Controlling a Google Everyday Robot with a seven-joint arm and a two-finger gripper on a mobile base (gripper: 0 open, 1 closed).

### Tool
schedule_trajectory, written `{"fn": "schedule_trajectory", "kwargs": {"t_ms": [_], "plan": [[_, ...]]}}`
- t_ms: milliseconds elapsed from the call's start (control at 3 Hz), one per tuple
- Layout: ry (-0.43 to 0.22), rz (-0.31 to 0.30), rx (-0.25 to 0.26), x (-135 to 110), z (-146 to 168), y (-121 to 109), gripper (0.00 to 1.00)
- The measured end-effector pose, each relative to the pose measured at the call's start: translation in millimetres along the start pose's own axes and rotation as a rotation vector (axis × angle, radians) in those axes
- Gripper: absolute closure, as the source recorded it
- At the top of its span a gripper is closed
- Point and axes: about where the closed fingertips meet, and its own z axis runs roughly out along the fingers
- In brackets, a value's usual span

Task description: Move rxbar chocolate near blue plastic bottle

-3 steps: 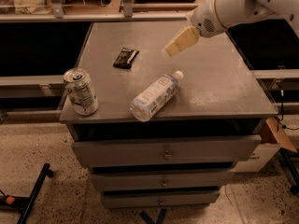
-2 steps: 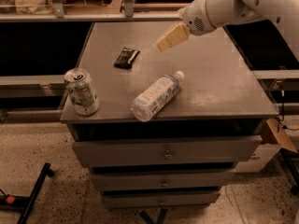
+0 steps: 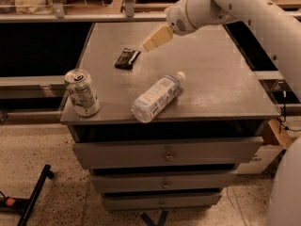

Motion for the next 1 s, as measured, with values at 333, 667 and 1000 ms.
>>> {"fn": "schedule_trajectory", "kwargs": {"t_ms": [333,667,1000], "plan": [[-0.002,-0.015,-0.002,4.5,25.8,-8.3,0.00],[-0.014,-0.033,-0.023,7.3,49.7,-10.7,0.00],[-0.017,-0.039,-0.052,16.4,70.4,-11.5,0.00]]}}
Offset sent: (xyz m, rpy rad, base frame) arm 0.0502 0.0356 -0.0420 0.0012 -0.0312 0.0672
